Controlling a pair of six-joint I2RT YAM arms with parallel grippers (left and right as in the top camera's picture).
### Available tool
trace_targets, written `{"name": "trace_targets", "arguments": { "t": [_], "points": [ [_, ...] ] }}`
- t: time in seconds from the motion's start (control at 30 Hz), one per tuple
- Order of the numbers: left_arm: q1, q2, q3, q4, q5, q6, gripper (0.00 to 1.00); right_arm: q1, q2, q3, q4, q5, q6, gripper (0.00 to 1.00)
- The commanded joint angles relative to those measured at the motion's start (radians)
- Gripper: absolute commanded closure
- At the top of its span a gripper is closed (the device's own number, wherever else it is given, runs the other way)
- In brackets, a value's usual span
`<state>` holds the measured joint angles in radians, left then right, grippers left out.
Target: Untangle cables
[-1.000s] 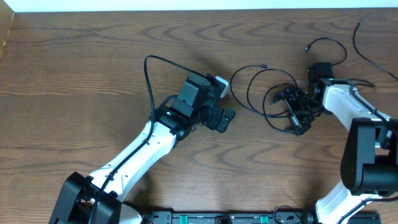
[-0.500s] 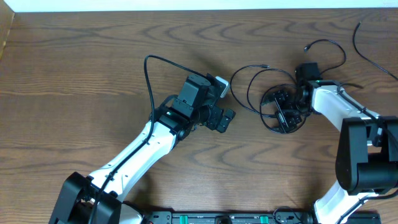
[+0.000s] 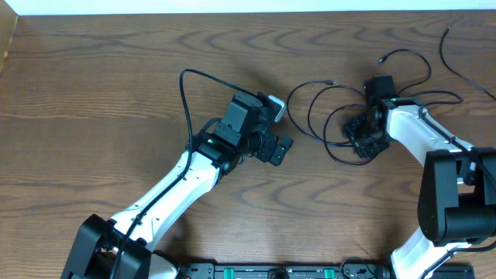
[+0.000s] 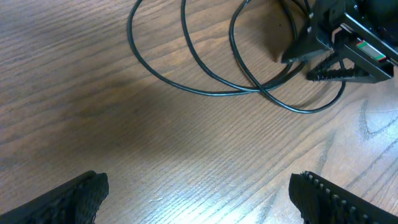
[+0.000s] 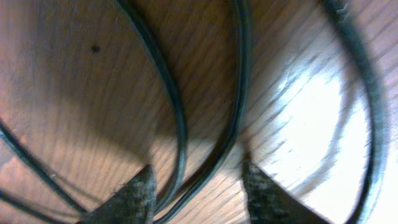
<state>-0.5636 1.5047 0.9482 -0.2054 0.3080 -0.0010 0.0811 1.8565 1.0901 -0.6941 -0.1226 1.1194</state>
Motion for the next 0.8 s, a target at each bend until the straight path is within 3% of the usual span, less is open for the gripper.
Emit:
{"name": "trace_targets", "arguments": {
  "t": [0.0, 0.27, 0.33, 0.43, 0.77],
  "points": [
    [0.002, 0.003, 0.003, -0.002, -0.006, -0.004, 0.02, -0.002, 0.082, -0.059, 0.005, 0.139, -0.025, 0.64],
    [0.002, 0.003, 0.003, -0.002, -0.006, -0.004, 0.02, -0.001, 0.082, -0.059, 0.035, 0.177, -0.032, 0.7],
    [0.002, 0.003, 0.003, -0.002, -0.006, -0.004, 0.02, -0.002, 0.082, -0.059, 0.036, 0.179, -0.063, 0.78],
    [0.002, 0.003, 0.003, -0.002, -0.006, -0.004, 0.02, -0.002, 0.082, -0.059, 0.035, 0.209, -0.113, 0.99],
    [0.002, 0.003, 0.003, -0.002, -0.006, -0.004, 0.02, -0.006, 0.079, -0.045, 0.051, 0.251, -0.215, 0.99]
  ]
}}
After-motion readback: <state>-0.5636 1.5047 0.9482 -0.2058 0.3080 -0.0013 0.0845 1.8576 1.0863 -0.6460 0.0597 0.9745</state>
